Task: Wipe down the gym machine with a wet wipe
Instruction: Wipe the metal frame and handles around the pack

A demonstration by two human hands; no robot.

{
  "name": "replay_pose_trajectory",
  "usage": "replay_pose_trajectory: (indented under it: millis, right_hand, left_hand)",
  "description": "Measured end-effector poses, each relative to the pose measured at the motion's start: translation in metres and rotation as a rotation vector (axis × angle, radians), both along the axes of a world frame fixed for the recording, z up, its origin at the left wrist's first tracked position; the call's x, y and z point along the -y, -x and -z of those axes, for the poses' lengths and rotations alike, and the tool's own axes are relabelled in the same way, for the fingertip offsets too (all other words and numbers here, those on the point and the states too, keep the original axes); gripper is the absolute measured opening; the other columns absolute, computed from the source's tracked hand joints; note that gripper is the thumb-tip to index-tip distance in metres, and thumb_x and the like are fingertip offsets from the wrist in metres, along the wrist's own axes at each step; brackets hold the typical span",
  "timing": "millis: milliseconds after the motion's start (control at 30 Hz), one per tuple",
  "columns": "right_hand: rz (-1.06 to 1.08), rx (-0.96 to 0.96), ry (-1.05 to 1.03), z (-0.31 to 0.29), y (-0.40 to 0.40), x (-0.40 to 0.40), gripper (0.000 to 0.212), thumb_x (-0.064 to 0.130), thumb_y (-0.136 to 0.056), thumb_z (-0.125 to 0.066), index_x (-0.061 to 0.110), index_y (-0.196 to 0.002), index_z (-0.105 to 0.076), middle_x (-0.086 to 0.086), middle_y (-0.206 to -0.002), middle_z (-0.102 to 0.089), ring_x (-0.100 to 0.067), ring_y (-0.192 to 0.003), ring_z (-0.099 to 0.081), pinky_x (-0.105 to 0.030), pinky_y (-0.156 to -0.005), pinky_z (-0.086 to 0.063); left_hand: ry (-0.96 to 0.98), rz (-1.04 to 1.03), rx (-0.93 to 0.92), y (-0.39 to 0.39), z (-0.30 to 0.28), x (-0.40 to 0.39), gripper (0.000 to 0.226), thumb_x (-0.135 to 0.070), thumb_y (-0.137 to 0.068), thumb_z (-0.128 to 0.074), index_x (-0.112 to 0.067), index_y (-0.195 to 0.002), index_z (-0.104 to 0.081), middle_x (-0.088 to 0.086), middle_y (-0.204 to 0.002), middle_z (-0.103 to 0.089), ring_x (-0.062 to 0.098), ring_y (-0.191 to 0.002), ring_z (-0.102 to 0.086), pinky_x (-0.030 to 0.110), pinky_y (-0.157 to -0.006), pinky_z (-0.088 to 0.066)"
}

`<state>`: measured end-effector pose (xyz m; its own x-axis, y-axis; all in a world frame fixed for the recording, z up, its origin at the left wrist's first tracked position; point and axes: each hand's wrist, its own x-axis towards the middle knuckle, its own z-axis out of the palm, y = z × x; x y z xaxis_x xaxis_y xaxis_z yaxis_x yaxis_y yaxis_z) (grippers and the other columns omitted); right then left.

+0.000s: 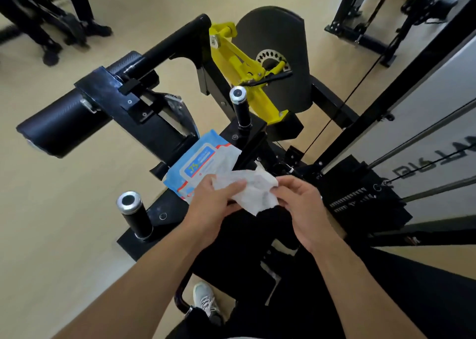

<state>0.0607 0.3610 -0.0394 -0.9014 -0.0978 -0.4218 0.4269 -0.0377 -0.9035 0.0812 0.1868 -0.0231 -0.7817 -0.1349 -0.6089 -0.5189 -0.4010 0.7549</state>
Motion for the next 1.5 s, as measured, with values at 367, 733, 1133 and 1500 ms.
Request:
replay_pose_trajectory:
  millis: [367,733,1133,1500]
  right_hand:
    - [-0.245,-0.818,-0.581,-0.008,0.014,-0.003,0.012,0.013,-0.085,-0.075,0.021,-0.094,-0.077,0.009,-0.091,-0.062,-0.006,-0.082,-0.061,-0.015,-0.072,-0.048]
    - [-0.257,-0.407,-0.318,-0.001,0.023,-0.019,0.053,0.036,-0.081,-0.083,0.031,-0.131,-0.063,0.019,-0.117,-0.062,-0.006,-0.101,-0.065,-0.019,-0.084,-0.054]
    - [0.125,-0.01,0.174,0.007,0.085,-0.005,0.014,0.012,-0.09,-0.072,0.006,-0.103,-0.067,-0.012,-0.108,-0.073,-0.021,-0.101,-0.074,-0.035,-0.085,-0.059]
    - [-0.212,-0.617,-0.06,0.009,0.123,0.056,0.014,0.024,-0.098,-0.062,0.022,-0.11,-0.068,0.012,-0.14,-0.059,-0.004,-0.133,-0.053,-0.024,-0.101,-0.05]
  left_hand:
    - [0.068,-0.108,0.027,0.023,0.007,-0.04,0.024,-0.004,-0.094,-0.061,0.008,-0.114,-0.06,0.02,-0.097,-0.071,0.03,-0.086,-0.071,0.035,-0.069,-0.06]
    - [-0.037,-0.175,-0.024,0.039,0.002,-0.037,0.026,-0.008,-0.097,-0.063,0.009,-0.116,-0.06,0.027,-0.103,-0.071,0.028,-0.083,-0.073,0.033,-0.068,-0.062]
    - [0.496,-0.203,-0.115,0.061,-0.003,-0.024,0.017,-0.018,-0.091,-0.075,-0.021,-0.105,-0.065,-0.005,-0.098,-0.075,0.009,-0.086,-0.071,0.033,-0.087,-0.059]
    - [0.704,-0.159,-0.473,0.104,-0.016,-0.013,0.043,-0.004,-0.1,-0.052,-0.026,-0.136,-0.061,-0.017,-0.13,-0.065,-0.002,-0.119,-0.06,0.015,-0.099,-0.047]
